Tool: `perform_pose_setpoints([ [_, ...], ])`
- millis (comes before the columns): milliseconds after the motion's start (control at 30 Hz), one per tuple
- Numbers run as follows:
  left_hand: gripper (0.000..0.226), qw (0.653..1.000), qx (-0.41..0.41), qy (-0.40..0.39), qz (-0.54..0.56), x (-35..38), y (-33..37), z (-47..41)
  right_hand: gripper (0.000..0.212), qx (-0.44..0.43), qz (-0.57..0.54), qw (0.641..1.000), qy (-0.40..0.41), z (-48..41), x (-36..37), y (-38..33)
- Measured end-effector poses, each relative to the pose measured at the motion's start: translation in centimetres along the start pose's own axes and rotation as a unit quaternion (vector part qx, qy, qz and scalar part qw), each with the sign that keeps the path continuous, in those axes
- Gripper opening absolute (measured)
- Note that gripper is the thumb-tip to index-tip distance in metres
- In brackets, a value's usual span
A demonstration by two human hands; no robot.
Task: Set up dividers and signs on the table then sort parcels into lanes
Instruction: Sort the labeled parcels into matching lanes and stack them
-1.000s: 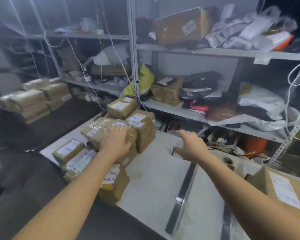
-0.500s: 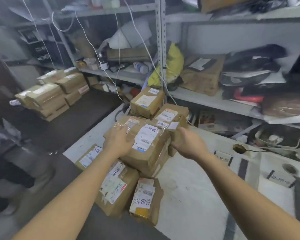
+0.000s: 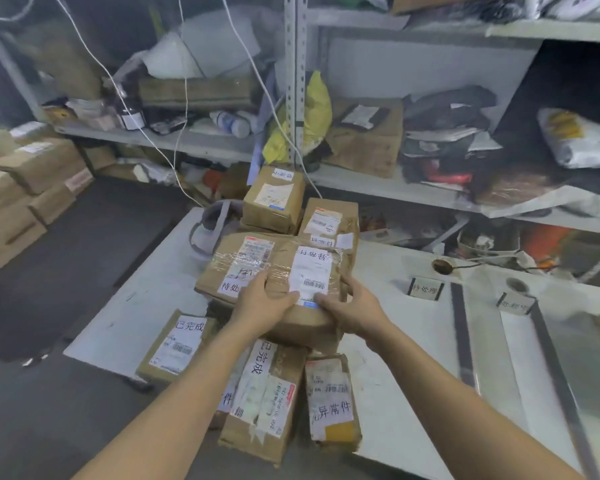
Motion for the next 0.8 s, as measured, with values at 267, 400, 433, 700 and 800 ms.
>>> perform_pose_setpoints([
  [267, 0.059, 0.996, 0.075, -0.017, 0.053, -0.2, -0.2, 0.7, 0.065, 0.003, -0.099, 0.994, 0.047, 2.8, 0.6, -0.1],
  [400, 0.067, 0.992, 0.116, -0.025, 0.053, 0.6, 1.8, 1.4, 0.066, -0.012, -0.138, 0.988, 0.074, 4.5, -1.1, 0.0],
  [433, 0.066, 0.99, 0.123, -0.029, 0.056, 0.9, 2.5, 1.8, 0.067, -0.015, -0.142, 0.986, 0.081, 4.9, -1.8, 0.1],
  [700, 0.07, 0.978, 0.171, -0.081, 0.09, 7.2, 9.9, 6.5, 0.066, -0.042, -0.143, 0.977, 0.153, 9.8, -11.1, 2.7],
  [800, 0.075, 0.973, 0.206, -0.077, 0.073, 11.5, 13.8, 9.4, 0.057, -0.061, -0.164, 0.968, 0.178, 12.7, -16.2, 4.9],
])
Point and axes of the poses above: each hand's wrist, its own z-axis away from the middle knuckle, its own x-axis out of the palm, y = z × x, the point moved 1 cm from there along -z, towards the middle knuckle, and after that the axes turned 2 degrees about z, right-handed, at the moved point
